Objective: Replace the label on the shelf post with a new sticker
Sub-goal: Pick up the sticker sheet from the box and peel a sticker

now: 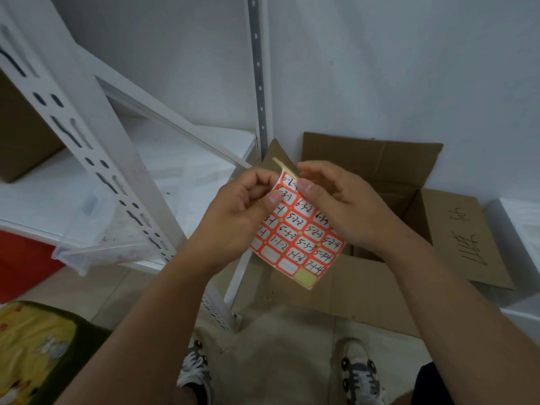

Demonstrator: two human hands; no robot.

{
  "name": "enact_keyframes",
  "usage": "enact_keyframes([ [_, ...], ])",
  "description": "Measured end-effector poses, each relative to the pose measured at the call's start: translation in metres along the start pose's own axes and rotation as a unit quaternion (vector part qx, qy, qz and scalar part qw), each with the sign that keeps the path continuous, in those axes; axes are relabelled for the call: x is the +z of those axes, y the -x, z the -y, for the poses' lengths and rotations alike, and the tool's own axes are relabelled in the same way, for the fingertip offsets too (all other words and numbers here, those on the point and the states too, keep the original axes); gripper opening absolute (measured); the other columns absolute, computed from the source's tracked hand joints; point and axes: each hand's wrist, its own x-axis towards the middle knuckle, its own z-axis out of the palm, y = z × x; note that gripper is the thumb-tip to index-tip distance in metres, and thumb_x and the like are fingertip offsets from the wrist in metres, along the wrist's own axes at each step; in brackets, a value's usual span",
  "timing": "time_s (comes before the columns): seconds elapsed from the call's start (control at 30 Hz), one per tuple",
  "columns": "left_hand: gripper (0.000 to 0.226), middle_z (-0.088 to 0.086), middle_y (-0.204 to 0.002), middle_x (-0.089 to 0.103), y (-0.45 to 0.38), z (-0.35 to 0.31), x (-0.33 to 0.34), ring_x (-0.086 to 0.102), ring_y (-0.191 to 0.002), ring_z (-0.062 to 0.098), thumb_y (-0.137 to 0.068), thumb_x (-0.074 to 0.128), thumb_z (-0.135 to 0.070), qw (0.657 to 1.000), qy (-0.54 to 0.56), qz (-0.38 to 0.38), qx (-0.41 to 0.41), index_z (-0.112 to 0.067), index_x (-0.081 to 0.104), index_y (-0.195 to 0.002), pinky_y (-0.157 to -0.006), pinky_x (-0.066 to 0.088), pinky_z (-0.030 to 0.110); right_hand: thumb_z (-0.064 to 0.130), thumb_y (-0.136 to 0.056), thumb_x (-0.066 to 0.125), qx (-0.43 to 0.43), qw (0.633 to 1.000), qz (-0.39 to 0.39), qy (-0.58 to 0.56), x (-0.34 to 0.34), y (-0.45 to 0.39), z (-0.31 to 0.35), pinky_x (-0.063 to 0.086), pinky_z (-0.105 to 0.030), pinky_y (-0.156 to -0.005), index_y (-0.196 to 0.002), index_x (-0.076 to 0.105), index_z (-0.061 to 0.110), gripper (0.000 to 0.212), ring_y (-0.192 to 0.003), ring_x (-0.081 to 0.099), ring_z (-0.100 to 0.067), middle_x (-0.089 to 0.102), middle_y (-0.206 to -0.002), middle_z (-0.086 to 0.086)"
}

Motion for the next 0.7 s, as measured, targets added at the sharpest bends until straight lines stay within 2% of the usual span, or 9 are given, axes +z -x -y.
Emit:
enact_keyframes([
  [0.07,0.009,-0.012,-0.093,0.074,-0.0009,0.0002,0.001,0.072,-0.086,0.009,-0.096,0.052,-0.021,1.0,0.001,-0.003,-0.016,-0.027,0.057,-0.1,-0.074,0.059,0.023,0.045,-0.094,0.045,-0.015,1.0,0.008,0.012,0.0007,0.0002,-0.0003,0.054,-0.019,-0.073,-0.124,0.051,0.033,0.033,-0.089,0.065,-0.002,0.063,-0.109,0.014],
  [0.13,0.009,-0.01,-0.095,0.074,-0.0018,0.0009,0.001,0.072,-0.087,0.012,-0.097,0.052,-0.022,0.999,0.0,-0.013,-0.03,-0.027,0.059,-0.101,-0.079,0.059,0.029,0.042,-0.095,0.047,-0.037,0.999,-0.005,0.027,0.0007,0.0003,0.0019,0.052,-0.014,-0.069,-0.115,0.052,0.038,0.022,-0.087,0.064,0.003,0.063,-0.101,0.018],
  [0.23,0.01,-0.007,-0.093,0.073,-0.0021,0.0015,0.0,0.072,-0.086,0.015,-0.098,0.051,-0.026,0.998,0.005,-0.027,-0.052,-0.026,0.061,-0.095,-0.081,0.059,0.036,0.039,-0.093,0.052,-0.053,0.996,-0.045,0.056,-0.0014,0.0011,0.004,0.049,-0.007,-0.068,-0.119,0.053,0.036,0.026,-0.088,0.062,0.005,0.06,-0.101,0.021],
  [0.33,0.016,-0.008,-0.086,0.073,-0.0016,0.0001,-0.0008,0.072,-0.082,0.013,-0.098,0.049,-0.027,0.998,0.002,-0.019,-0.067,-0.024,0.062,-0.09,-0.076,0.057,0.029,0.039,-0.092,0.056,-0.063,0.991,-0.076,0.093,-0.0026,0.0009,0.0037,0.046,-0.013,-0.076,-0.13,0.051,0.027,0.04,-0.093,0.057,0.001,0.055,-0.111,0.016],
  [0.4,0.018,-0.007,-0.086,0.074,-0.0015,-0.0006,-0.0015,0.073,-0.082,0.013,-0.099,0.048,-0.028,0.997,0.002,-0.017,-0.076,-0.022,0.062,-0.09,-0.078,0.057,0.03,0.042,-0.091,0.057,-0.079,0.985,-0.096,0.12,-0.0012,-0.0001,0.0025,0.047,-0.019,-0.082,-0.131,0.051,0.024,0.044,-0.098,0.055,-0.002,0.055,-0.116,0.012],
  [0.47,0.02,-0.004,-0.09,0.074,-0.0016,-0.0011,-0.0016,0.073,-0.085,0.015,-0.099,0.047,-0.028,0.997,0.006,-0.015,-0.081,-0.02,0.062,-0.091,-0.084,0.058,0.036,0.047,-0.09,0.055,-0.097,0.976,-0.125,0.149,0.0011,-0.0018,0.001,0.045,-0.027,-0.088,-0.129,0.053,0.023,0.045,-0.105,0.051,-0.006,0.057,-0.122,0.006],
  [0.57,0.019,0.001,-0.092,0.075,-0.0013,-0.0016,-0.0001,0.073,-0.088,0.019,-0.1,0.046,-0.026,0.996,0.027,-0.004,-0.089,-0.017,0.06,-0.091,-0.089,0.057,0.041,0.048,-0.088,0.052,-0.148,0.944,-0.188,0.227,0.0029,-0.0046,0.0007,0.033,-0.033,-0.095,-0.116,0.061,0.018,0.042,-0.113,0.047,-0.017,0.058,-0.121,-0.002],
  [0.63,0.017,0.004,-0.095,0.075,-0.0007,-0.0016,0.0011,0.073,-0.09,0.021,-0.101,0.046,-0.024,0.994,0.052,0.003,-0.096,-0.016,0.059,-0.093,-0.092,0.055,0.043,0.044,-0.089,0.051,-0.18,0.927,-0.21,0.254,0.0037,-0.0045,0.0027,0.031,-0.024,-0.09,-0.105,0.066,0.015,0.036,-0.107,0.048,-0.018,0.06,-0.112,-0.005],
  [0.7,0.016,0.006,-0.098,0.074,-0.0002,-0.0013,0.0015,0.072,-0.094,0.023,-0.101,0.045,-0.023,0.992,0.074,0.006,-0.099,-0.015,0.059,-0.098,-0.095,0.053,0.046,0.04,-0.09,0.049,-0.195,0.93,-0.196,0.242,0.0058,-0.0022,0.0055,0.03,-0.013,-0.082,-0.098,0.068,0.013,0.034,-0.095,0.049,-0.012,0.062,-0.104,-0.004],
])
